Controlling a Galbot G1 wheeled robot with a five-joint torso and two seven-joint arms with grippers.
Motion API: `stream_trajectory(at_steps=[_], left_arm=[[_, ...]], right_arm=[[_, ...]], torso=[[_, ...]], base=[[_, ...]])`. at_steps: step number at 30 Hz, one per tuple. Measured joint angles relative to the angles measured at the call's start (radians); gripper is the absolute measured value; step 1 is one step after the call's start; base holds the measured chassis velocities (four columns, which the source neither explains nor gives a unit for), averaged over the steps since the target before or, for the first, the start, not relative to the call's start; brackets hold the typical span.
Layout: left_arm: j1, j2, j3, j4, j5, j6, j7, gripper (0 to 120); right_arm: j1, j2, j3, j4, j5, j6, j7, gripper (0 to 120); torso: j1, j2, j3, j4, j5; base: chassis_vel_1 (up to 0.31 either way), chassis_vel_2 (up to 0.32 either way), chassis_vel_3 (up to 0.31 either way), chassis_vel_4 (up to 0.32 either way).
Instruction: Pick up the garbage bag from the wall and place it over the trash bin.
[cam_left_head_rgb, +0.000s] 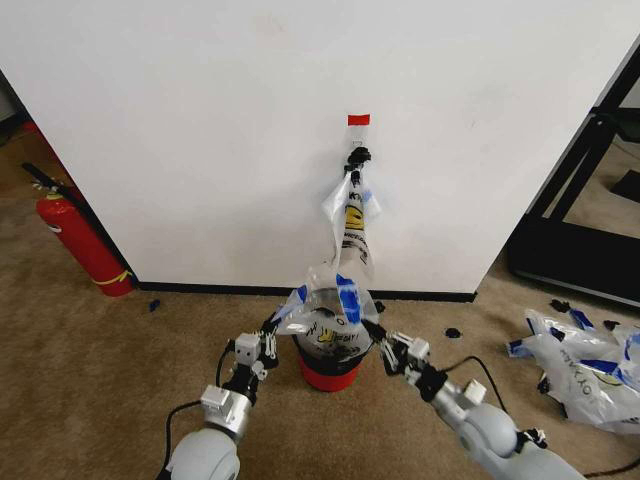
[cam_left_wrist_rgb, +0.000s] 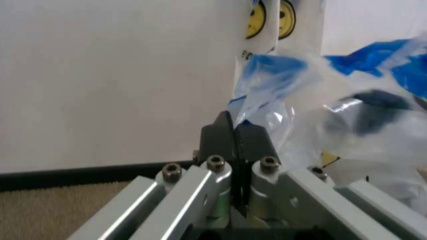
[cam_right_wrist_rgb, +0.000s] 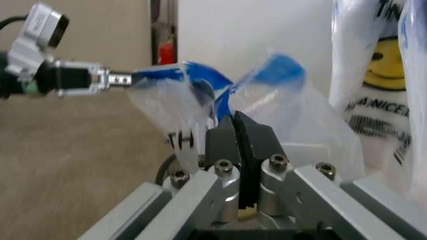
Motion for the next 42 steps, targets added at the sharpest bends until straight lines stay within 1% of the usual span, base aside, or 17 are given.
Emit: stream_trajectory(at_steps=[1,4,6,8,11,16,17,20,23,24,26,28,30,33,37,39,42], left_arm=[[0.0,0.0,0.0,0.0,0.0,0.0,0.0,0],[0.054,0.002,0.001,-0.033,0.005,-0.007,-0.009,0],[0.083,0.006,0.0,-0.047,0.017,-0.007,-0.01,0],[0.12,0.011,0.001,-0.048,0.041,-0.01,-0.01,0],[0.134,0.014,0.004,-0.035,0.061,-0.016,-0.008,0],[0.132,0.006,0.013,0.03,0.084,-0.026,-0.008,0],[0.132,0.006,0.013,0.03,0.084,-0.026,-0.008,0],[0.125,-0.002,0.018,0.056,0.092,-0.034,-0.007,0],[0.094,-0.014,0.024,0.095,0.096,-0.041,-0.005,0],[0.094,-0.014,0.024,0.095,0.096,-0.041,-0.005,0],[0.072,-0.026,0.028,0.124,0.099,-0.044,-0.004,0],[0.054,-0.037,0.034,0.146,0.1,-0.047,0.0,0],[0.043,-0.046,0.039,0.165,0.109,-0.054,0.008,0],[0.041,-0.05,0.046,0.17,0.113,-0.06,0.012,0],[0.052,-0.048,0.048,0.15,0.114,-0.063,0.017,0],[0.059,-0.042,0.045,0.129,0.118,-0.063,0.019,0],[0.065,-0.037,0.039,0.114,0.125,-0.064,0.02,0]], right_arm=[[0.0,0.0,0.0,0.0,0.0,0.0,0.0,0],[-0.06,-0.071,0.038,0.011,0.055,0.015,-0.099,0],[-0.078,-0.093,0.047,0.011,0.073,0.019,-0.139,0],[-0.081,-0.104,0.049,-0.003,0.084,0.02,-0.178,0],[-0.08,-0.106,0.05,-0.024,0.085,0.02,-0.203,0],[-0.056,-0.08,0.048,-0.135,0.082,0.028,-0.254,0],[-0.056,-0.08,0.048,-0.135,0.082,0.028,-0.254,0],[-0.039,-0.056,0.045,-0.214,0.071,0.047,-0.266,0],[-0.013,-0.015,0.037,-0.277,0.063,0.067,-0.23,0],[-0.013,-0.015,0.037,-0.277,0.063,0.067,-0.23,0],[0.011,0.019,0.029,-0.315,0.059,0.083,-0.195,0],[0.036,0.06,0.019,-0.345,0.054,0.1,-0.153,0],[0.056,0.096,0.011,-0.367,0.052,0.108,-0.118,0],[0.072,0.121,0.005,-0.385,0.048,0.118,-0.103,0],[0.066,0.119,0.004,-0.367,0.046,0.117,-0.109,0],[0.043,0.087,0.017,-0.316,0.08,0.089,-0.169,0],[0.037,0.023,0.055,-0.258,0.114,0.056,-0.298,0]], torso=[[0.0,0.0,0.0,0.0,0.0],[0.0,0.0,0.0,-0.0003,0.0003],[0.0,0.0,0.0,-0.0004,0.0002],[0.0,0.0,0.0,0.0001,0.0006],[0.0,0.0,0.0,0.0001,0.0004],[0.0,0.0,0.0,0.0,0.0004],[0.0,0.0,0.0,0.0,0.0004],[0.0,0.0,0.0,-0.0001,0.0003],[0.0,0.0,0.0,-0.0002,0.0003],[0.0,0.0,0.0,-0.0002,0.0003],[0.0,0.0,0.0,-0.0002,0.0],[0.0,0.0,0.0,-0.0001,0.0005],[0.0,0.0,0.0,-0.0001,0.0],[0.0,0.0,0.0,0.0,0.0003],[0.0,0.0,0.0,0.0001,0.0004],[0.0,0.0,0.0,-0.0002,0.0007],[0.0,0.0,0.0,-0.0005,-0.0007]], base=[[0.0,0.0,0.0,0.0],[0.0,0.0,0.0,0.0],[0.0,0.0,0.0,0.0],[0.0,0.0,0.0,0.0],[0.0,0.0,0.0,0.0],[0.0,0.0,0.0,0.0],[0.0,0.0,0.0,0.0],[0.0,0.0,0.0,0.0],[0.0,0.0,0.0,0.0],[0.0,0.0,0.0,0.0],[0.0,0.0,0.0,0.0],[0.0,0.0,0.0,0.0],[0.0,0.0,0.0,0.0],[0.0,0.0,0.0,0.0],[0.0,0.0,0.0,0.0],[0.0,0.0,0.0,0.0],[0.0,0.0,0.0,0.0]])
